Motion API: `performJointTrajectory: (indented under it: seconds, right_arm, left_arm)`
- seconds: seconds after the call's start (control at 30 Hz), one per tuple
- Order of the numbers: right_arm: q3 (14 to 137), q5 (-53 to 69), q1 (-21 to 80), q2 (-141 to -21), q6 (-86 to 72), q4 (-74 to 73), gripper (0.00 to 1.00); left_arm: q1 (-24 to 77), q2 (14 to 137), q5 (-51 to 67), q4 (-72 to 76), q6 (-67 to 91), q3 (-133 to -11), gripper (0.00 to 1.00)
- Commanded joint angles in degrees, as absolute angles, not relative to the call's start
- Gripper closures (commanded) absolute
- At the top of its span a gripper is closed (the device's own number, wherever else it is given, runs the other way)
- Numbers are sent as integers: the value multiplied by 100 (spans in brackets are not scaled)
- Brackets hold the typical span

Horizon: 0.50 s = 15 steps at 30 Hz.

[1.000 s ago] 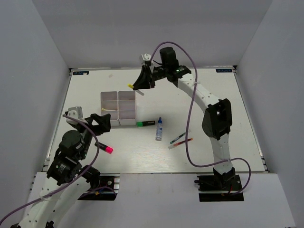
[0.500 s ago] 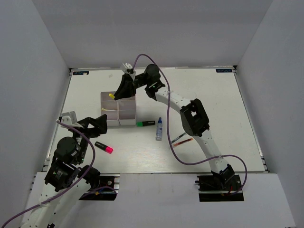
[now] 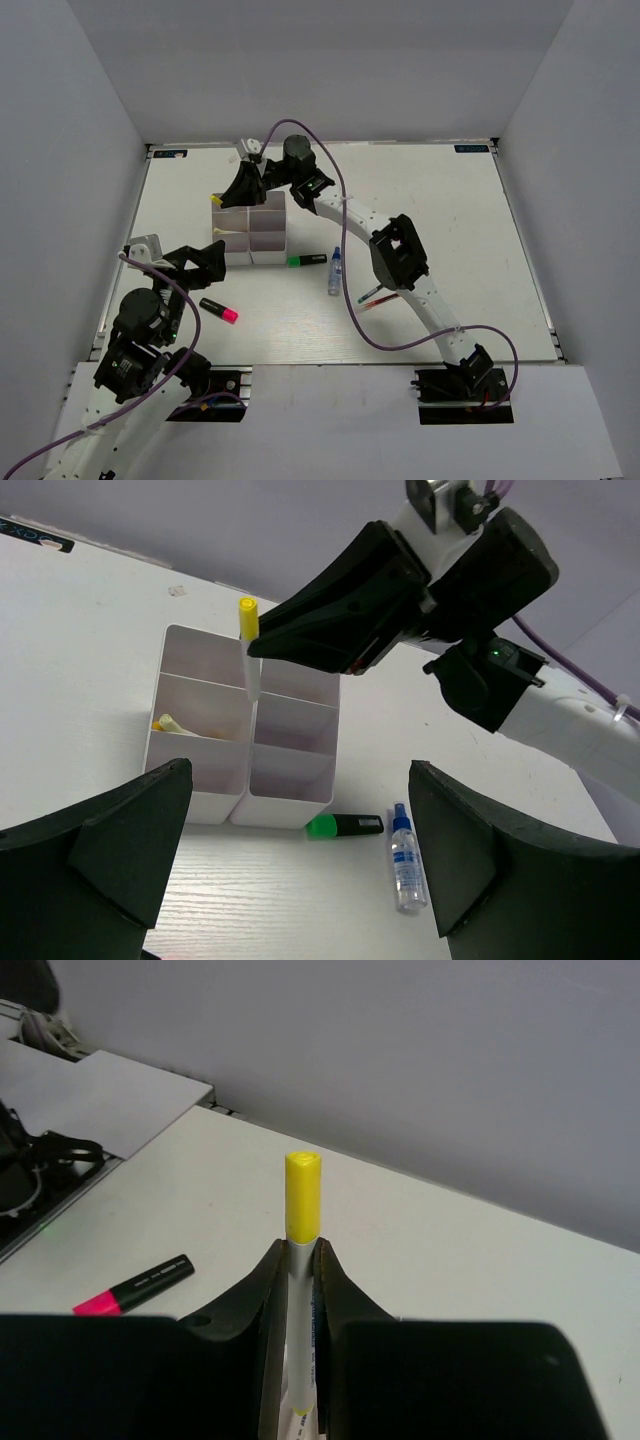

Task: Sort the stationery into containers
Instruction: Place the pen in the storage box.

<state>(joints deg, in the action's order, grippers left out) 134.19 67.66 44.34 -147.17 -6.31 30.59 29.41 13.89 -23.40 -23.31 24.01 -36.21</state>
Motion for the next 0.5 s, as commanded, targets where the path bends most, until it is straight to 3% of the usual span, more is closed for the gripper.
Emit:
performJointTrajectory:
  seconds: [0.0, 0.43, 0.47]
  right_arm:
    - [13684, 6407, 4439, -14932, -228, 2961, 100]
    - [13790, 5933, 4473, -15302, -141, 3157, 100]
    - [13790, 5933, 4474, -15302, -19, 3094, 84]
  left_arm:
    - [2909, 1345, -2251, -2232, 2355, -3604, 2]
    - [2909, 1292, -2145, -2232, 2355, -3604, 2]
    - [2909, 1292, -2145, -2232, 2355, -3604, 2]
